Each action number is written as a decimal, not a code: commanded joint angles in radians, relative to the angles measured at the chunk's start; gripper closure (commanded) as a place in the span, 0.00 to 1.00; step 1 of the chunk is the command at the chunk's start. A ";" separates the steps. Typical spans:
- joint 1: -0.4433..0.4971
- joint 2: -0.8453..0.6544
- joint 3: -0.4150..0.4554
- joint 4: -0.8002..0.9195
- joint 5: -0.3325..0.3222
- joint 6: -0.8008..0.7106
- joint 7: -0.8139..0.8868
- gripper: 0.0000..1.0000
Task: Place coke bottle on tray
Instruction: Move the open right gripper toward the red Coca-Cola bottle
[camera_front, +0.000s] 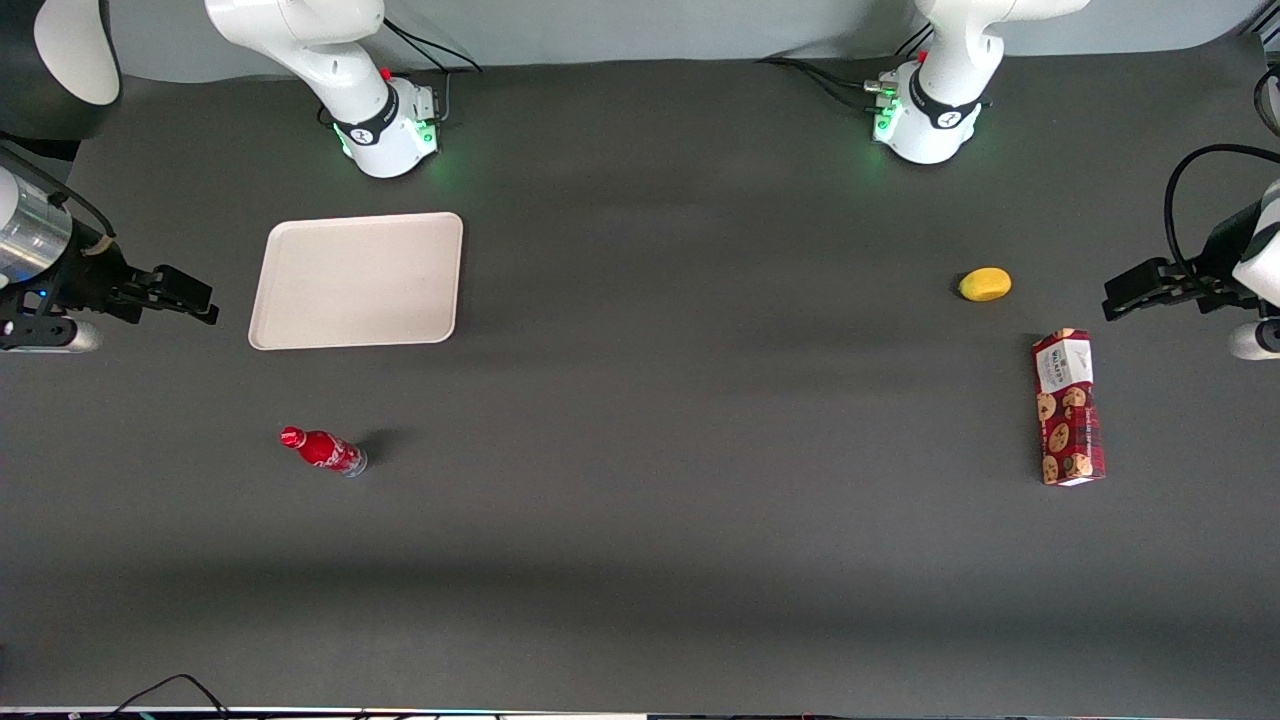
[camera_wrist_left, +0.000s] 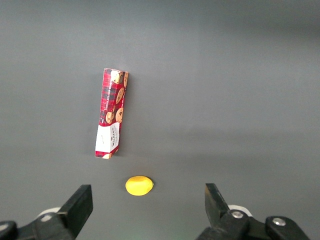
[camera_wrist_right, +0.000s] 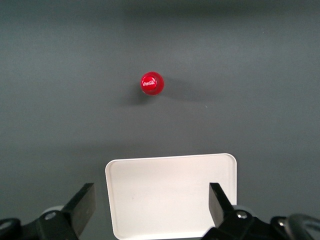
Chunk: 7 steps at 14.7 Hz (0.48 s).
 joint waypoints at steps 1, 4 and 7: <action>0.007 0.015 -0.002 -0.020 0.011 0.004 0.021 0.00; 0.009 0.050 -0.001 -0.046 0.012 0.082 0.021 0.00; 0.009 0.050 0.006 -0.159 0.014 0.261 0.022 0.00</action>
